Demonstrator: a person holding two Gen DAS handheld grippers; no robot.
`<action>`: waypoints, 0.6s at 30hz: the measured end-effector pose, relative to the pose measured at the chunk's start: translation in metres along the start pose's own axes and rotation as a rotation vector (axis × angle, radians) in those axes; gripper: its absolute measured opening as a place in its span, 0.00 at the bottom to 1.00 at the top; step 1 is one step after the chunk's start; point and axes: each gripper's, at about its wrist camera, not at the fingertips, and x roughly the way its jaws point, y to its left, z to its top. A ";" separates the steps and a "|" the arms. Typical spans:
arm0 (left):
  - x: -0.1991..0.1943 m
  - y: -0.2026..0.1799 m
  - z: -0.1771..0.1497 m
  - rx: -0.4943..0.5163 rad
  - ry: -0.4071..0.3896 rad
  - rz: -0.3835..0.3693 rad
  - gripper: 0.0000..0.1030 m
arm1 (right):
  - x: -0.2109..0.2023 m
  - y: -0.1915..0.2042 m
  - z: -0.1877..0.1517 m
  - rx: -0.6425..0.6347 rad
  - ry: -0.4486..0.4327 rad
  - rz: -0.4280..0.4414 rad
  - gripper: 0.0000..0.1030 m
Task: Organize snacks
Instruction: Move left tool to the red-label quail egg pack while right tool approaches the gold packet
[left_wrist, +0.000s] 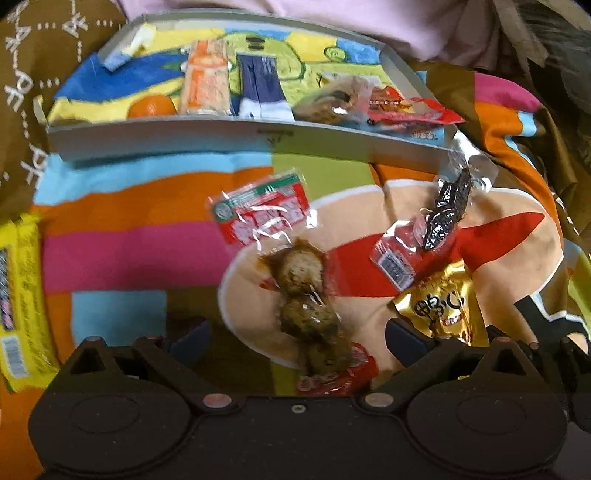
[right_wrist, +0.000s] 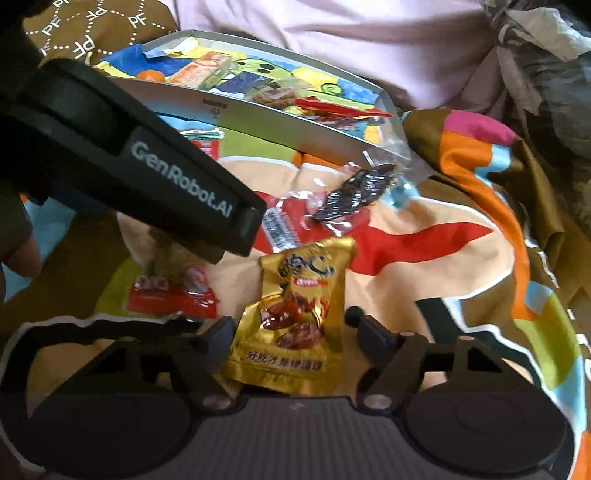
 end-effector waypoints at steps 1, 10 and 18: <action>0.002 -0.001 0.000 -0.008 0.007 -0.001 0.95 | 0.000 -0.001 0.000 0.003 0.000 -0.005 0.74; 0.016 -0.014 0.001 -0.008 0.030 0.071 0.85 | 0.005 -0.009 -0.001 0.030 0.009 0.005 0.74; 0.008 -0.005 -0.004 0.009 0.031 0.059 0.59 | 0.007 -0.008 0.000 0.027 0.011 0.005 0.75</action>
